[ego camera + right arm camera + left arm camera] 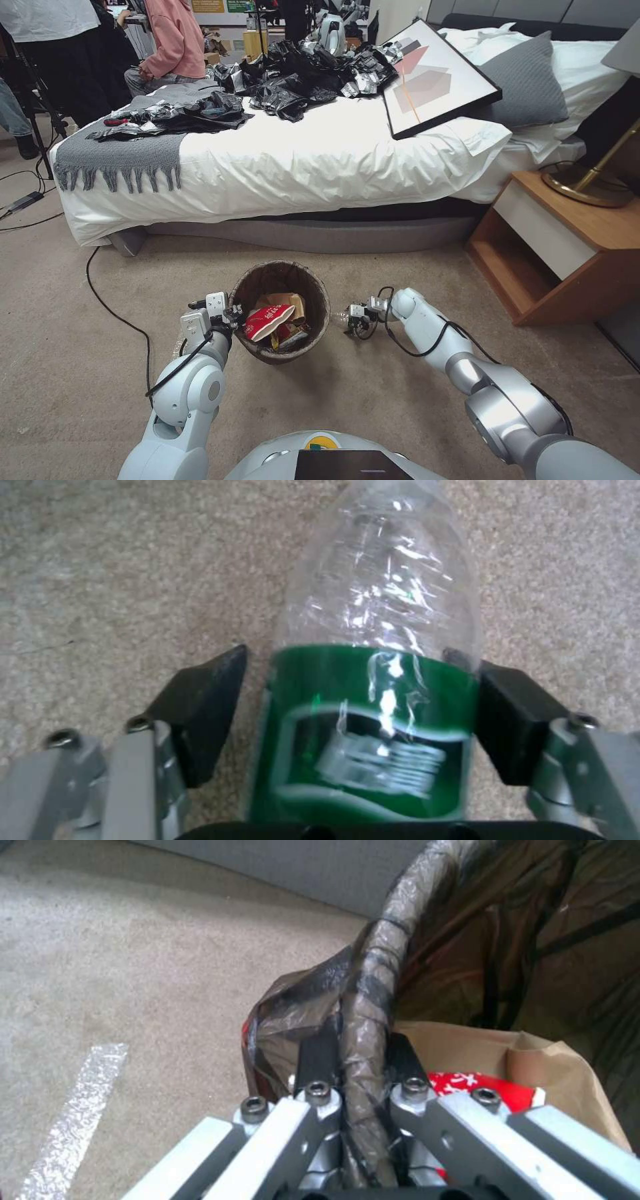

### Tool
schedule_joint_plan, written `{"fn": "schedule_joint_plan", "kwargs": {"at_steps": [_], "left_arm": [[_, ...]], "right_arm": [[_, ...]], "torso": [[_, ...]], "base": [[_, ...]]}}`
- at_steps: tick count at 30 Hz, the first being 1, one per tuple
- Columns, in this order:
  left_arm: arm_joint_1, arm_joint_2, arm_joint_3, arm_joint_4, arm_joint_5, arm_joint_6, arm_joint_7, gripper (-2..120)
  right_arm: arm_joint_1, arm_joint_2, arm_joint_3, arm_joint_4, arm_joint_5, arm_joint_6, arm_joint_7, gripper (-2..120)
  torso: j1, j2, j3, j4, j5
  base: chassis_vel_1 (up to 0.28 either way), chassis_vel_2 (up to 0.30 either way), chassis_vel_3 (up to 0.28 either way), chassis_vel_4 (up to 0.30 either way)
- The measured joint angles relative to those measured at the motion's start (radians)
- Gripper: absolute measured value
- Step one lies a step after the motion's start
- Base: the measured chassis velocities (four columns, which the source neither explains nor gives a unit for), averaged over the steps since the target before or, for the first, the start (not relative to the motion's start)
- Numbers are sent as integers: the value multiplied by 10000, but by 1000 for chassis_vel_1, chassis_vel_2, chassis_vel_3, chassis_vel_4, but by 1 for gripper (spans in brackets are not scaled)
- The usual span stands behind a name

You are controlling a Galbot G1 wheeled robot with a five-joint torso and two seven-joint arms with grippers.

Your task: Pick up the trash bin, then pick up the garbage from the floor and place it into the trash bin.

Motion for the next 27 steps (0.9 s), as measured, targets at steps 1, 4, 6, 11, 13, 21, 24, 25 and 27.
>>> {"fn": "schedule_joint_plan", "kwargs": {"at_steps": [1, 4, 6, 11, 13, 21, 24, 25, 27], "left_arm": [[0, -1, 0, 0, 0, 0, 0, 2], [-3, -7, 0, 0, 0, 0, 0, 2], [-4, -8, 0, 1, 0, 0, 0, 2], [-6, -15, -3, -8, 2, 0, 2, 2], [-3, -14, -11, -12, 5, 0, 2, 2], [-26, -25, -12, -50, 18, 0, 11, 2], [-86, -33, 3, -5, 23, 0, 11, 2], [-107, -58, 49, 19, 33, 0, 10, 2], [-107, -68, 58, 22, 38, 0, 11, 2]], "right_arm": [[-6, -2, 9, 5, -1, 1, -3, 70], [-33, -4, 61, 24, -6, 4, -12, 69], [-39, -4, 76, 29, -7, 5, -12, 69], [-101, -13, 262, 84, -9, 14, -12, 69], [-147, -25, 425, 113, -10, 52, -10, 69], [-629, -394, 1501, 1470, 403, -10, 125, 40], [-926, -561, 1631, 2194, 964, -94, 79, 34], [-1019, -565, 1658, 2378, 1067, -105, 29, 30], [-1051, -559, 1691, 2458, 1117, -116, 15, 29]], "torso": [[0, 0, 0, 0, 0], [0, 0, 0, 1, 0], [0, 0, 0, 1, 1], [0, 0, 2, 7, 7], [0, -2, 3, 9, 11], [2, -6, 7, 0, 12], [1, -6, 4, 4, 7], [2, -6, 5, 5, 12], [1, -6, 4, 5, 10]], "base": [[0, 0, 0, 0], [0, 0, 0, 0], [0, 0, 0, 0], [0, 0, 0, 0], [0, 0, 0, 0], [0, 0, 0, 0], [0, 0, 0, 0], [0, 0, 0, 0], [0, 0, 0, 0]]}}
